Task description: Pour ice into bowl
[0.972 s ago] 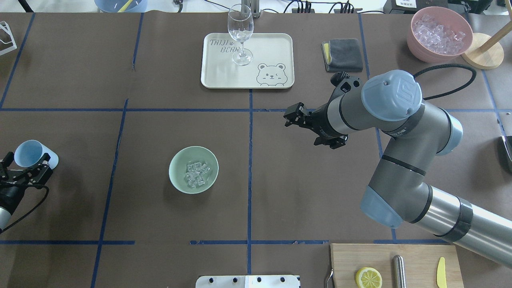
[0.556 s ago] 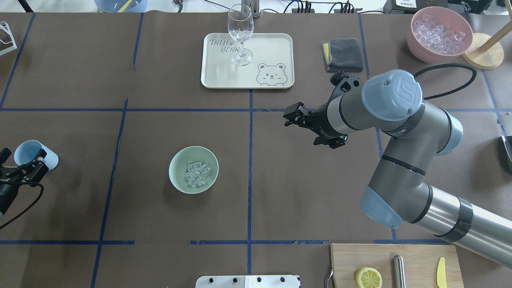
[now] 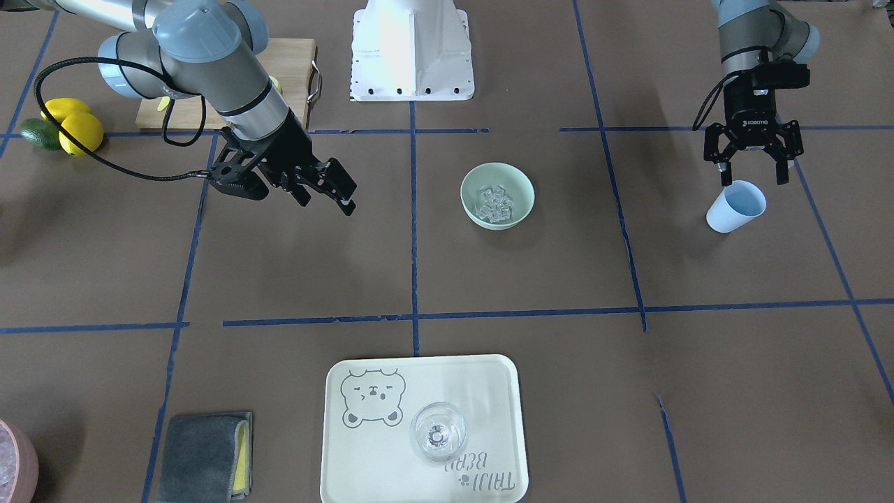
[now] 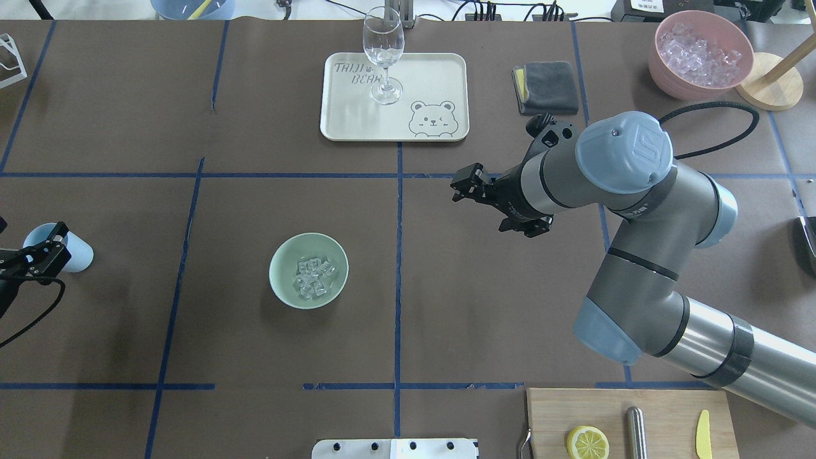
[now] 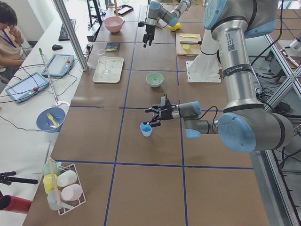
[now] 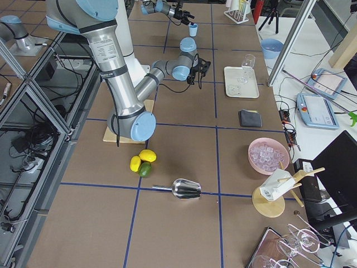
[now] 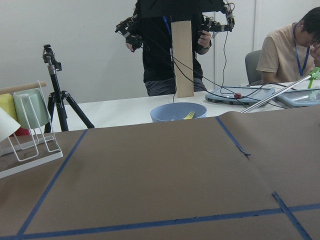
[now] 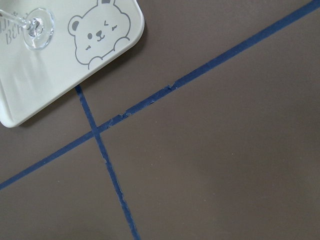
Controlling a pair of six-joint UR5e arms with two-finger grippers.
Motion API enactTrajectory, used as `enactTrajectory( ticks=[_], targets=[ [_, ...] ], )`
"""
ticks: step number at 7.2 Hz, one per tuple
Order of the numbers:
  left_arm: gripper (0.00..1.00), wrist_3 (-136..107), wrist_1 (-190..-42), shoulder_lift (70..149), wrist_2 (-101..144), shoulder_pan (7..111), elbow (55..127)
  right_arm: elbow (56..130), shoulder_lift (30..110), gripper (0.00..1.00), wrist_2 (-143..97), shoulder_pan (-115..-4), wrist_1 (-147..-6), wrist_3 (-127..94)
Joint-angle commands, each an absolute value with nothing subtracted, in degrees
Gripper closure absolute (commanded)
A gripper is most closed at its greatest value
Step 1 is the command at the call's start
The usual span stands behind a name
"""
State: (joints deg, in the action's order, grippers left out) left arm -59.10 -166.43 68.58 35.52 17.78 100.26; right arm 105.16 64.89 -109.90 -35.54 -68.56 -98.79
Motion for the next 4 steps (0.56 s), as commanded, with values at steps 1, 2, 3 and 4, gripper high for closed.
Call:
enactTrajectory(
  ticks=[1,2,3,4],
  targets=[
    [0.00,-49.4,-166.5,69.5,45.5,27.7,101.1,105.6,64.9,0.00,-109.8,-35.1,-68.6,-98.7],
    [0.00,-44.4,-166.5,69.8,51.4,32.6,101.9,105.6,64.9,0.00,-109.7,-34.3,-68.6,-98.5],
    [0.00,-39.7,-166.5,69.9,58.0,37.7,102.1,105.6,64.8,0.00,-109.5,-34.1,-68.6,-98.5],
    [0.00,-34.1,-165.8,70.6,64.4,43.4,102.1,105.6,64.4,0.00,-109.5,-33.7,-68.6,-98.4]
  ],
)
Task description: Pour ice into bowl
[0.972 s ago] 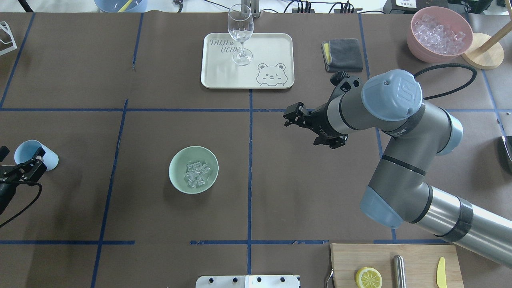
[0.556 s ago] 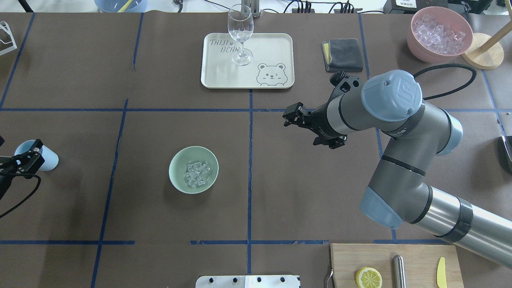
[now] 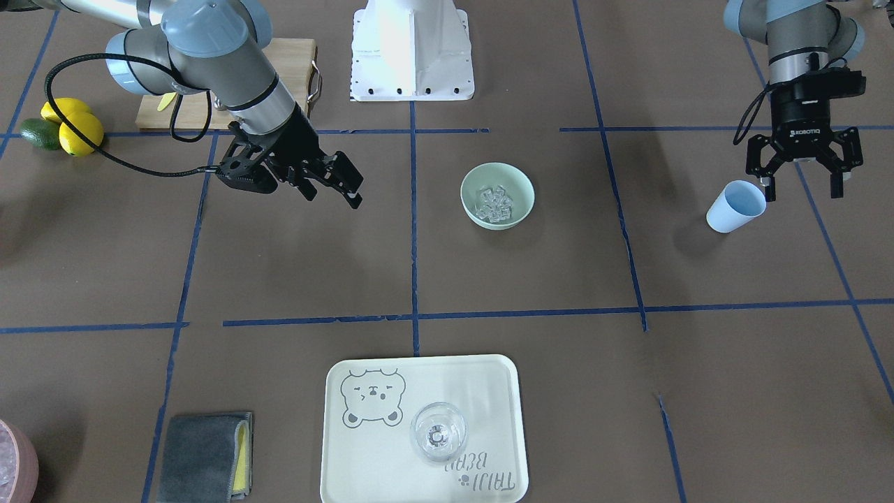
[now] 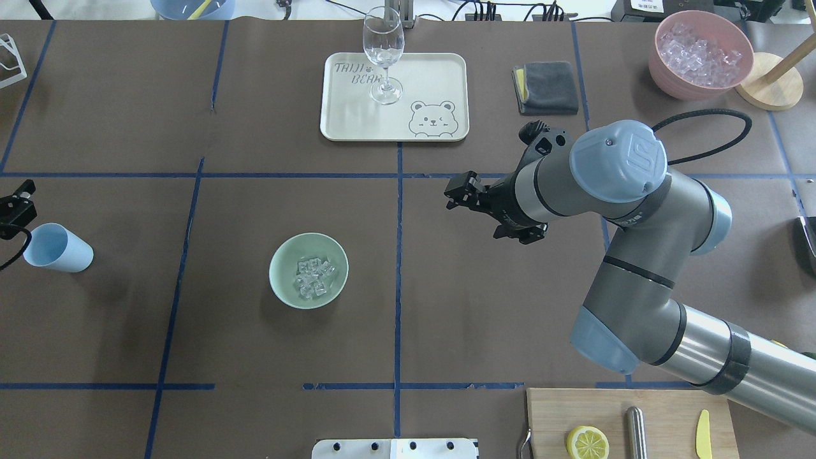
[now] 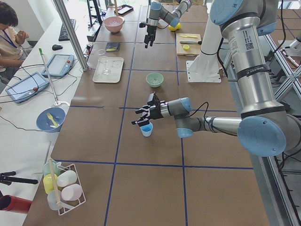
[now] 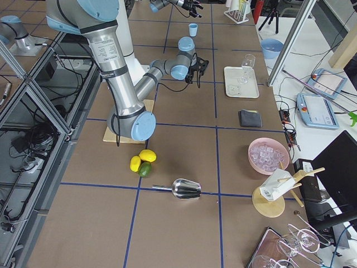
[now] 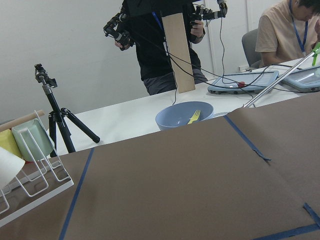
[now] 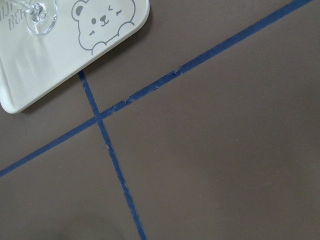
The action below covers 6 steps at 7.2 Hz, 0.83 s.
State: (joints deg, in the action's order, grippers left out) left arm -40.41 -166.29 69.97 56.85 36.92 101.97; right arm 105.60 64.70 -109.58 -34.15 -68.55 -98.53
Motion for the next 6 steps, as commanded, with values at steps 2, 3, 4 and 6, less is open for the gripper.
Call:
enactTrajectory(
  ticks=[2,3,4,6],
  targets=[
    [0.00,-22.6,-156.6,74.8,80.1,57.6,102.0,105.6,64.0,0.00,-109.2,-32.4,-68.6,-98.3],
    [0.00,-19.8,-149.7,76.5,86.8,62.3,101.9,105.6,63.2,0.00,-107.3,-30.6,-68.7,-98.3],
    [0.00,-18.0,-143.9,79.0,94.8,66.7,101.7,105.4,61.8,0.00,-103.8,-27.5,-68.9,-98.3],
    [0.00,-9.2,-129.5,83.8,107.8,75.4,101.4,103.6,58.8,0.00,-98.5,-22.8,-69.6,-98.2]
  ],
)
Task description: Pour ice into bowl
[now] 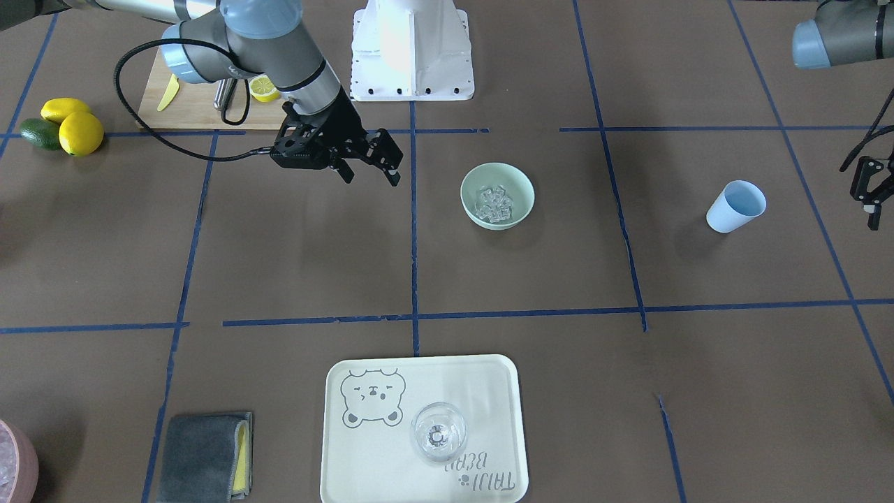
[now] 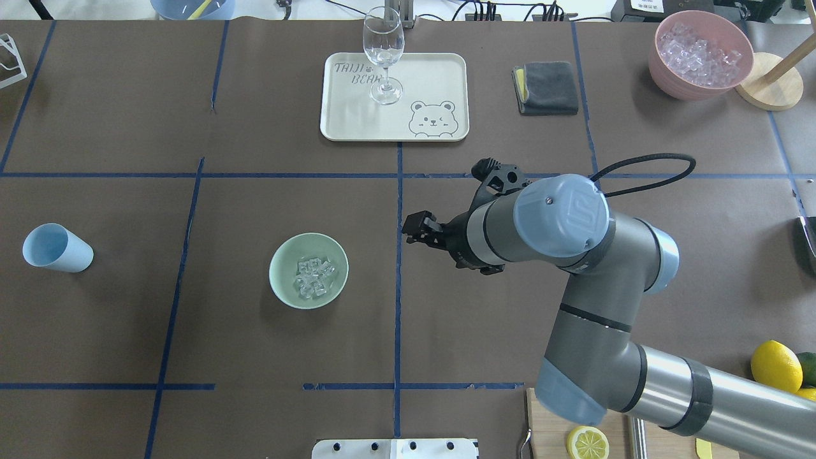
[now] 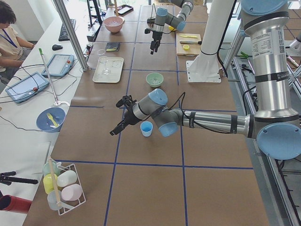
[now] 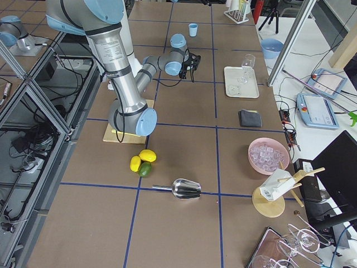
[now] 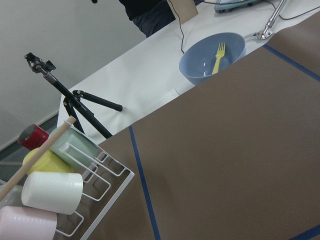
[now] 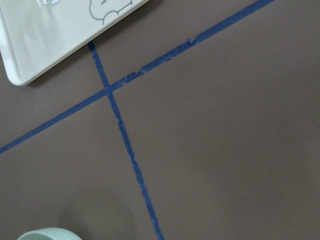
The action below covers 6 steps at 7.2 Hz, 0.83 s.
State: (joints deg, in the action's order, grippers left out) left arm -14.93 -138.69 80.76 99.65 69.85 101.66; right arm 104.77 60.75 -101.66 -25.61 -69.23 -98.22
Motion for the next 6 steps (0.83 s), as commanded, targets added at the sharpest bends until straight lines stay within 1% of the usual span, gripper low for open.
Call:
enactTrajectory(
  ticks=[1,2,4,6],
  targets=[
    [0.00,-2.9,-122.0,85.2,111.1,78.8,101.2,101.3,55.9,0.00,-98.4,-22.0,-70.9,-98.2],
    [0.00,2.0,-113.6,85.5,113.4,81.6,101.2,98.4,51.7,0.00,-97.7,-20.9,-74.0,-98.2],
    [0.00,1.8,-102.7,86.5,120.4,82.2,100.8,91.4,44.9,0.00,-96.2,-19.6,-75.9,-97.8],
    [0.00,1.7,-101.4,86.3,122.3,82.3,100.7,83.3,37.4,0.00,-96.6,-19.6,-81.3,-93.4]
  ],
)
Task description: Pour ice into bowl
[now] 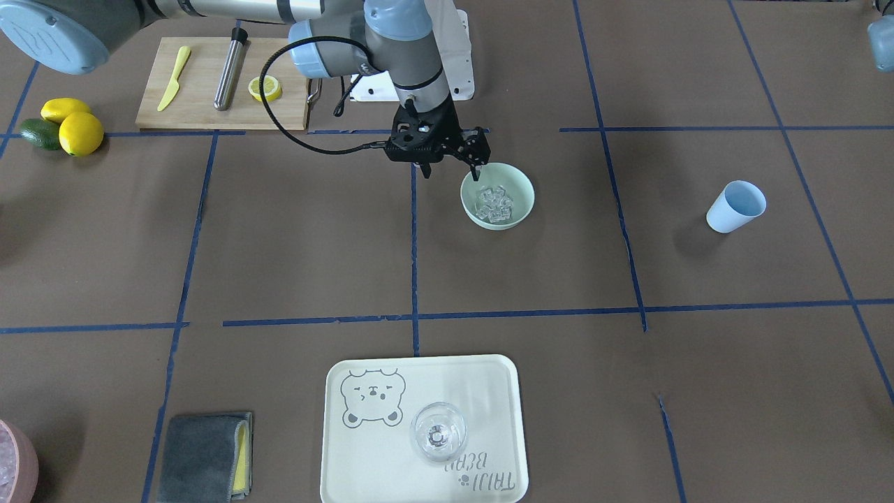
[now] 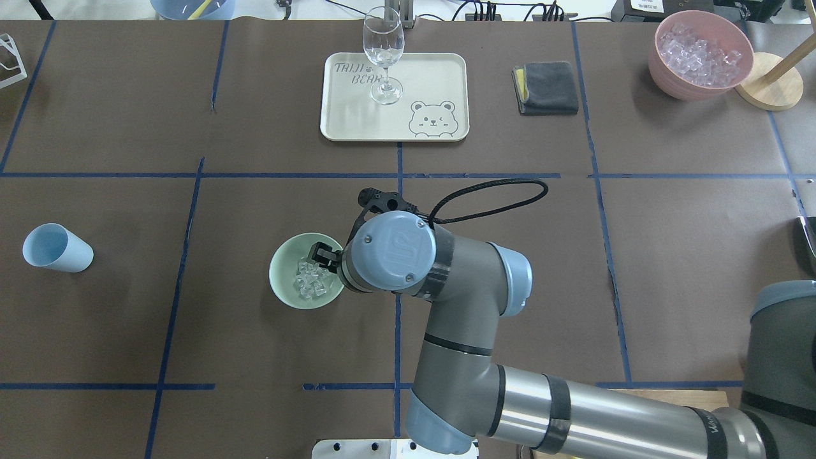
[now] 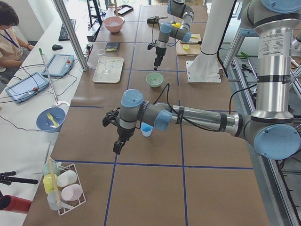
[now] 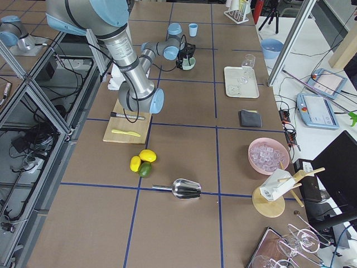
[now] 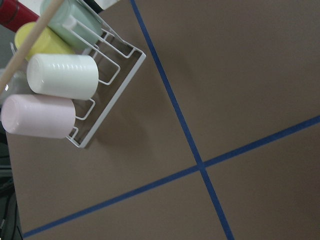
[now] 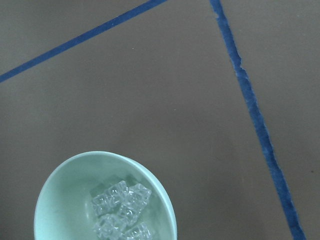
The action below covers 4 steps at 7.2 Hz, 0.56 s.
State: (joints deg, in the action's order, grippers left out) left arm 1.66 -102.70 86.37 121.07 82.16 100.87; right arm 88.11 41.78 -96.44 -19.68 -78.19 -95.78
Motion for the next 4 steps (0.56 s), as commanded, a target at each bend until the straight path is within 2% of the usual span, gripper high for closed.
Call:
enactTrajectory(
  ticks=[1,2,3,4],
  targets=[
    [0.00,1.8,-101.5,85.7,122.5,82.4,100.9,78.4,34.3,0.00,-96.9,-19.3,-82.1,-92.6],
    [0.00,1.8,-101.6,85.8,122.4,82.4,100.9,75.3,33.6,0.00,-97.3,-19.1,-82.4,-92.3],
    [0.00,1.8,-101.7,85.7,122.5,82.4,100.9,75.1,33.4,0.06,-97.2,-18.6,-84.9,-90.4],
    [0.00,1.7,-101.7,85.7,122.4,82.4,101.2,75.1,33.4,0.37,-97.3,-18.5,-85.4,-90.2]
  ],
)
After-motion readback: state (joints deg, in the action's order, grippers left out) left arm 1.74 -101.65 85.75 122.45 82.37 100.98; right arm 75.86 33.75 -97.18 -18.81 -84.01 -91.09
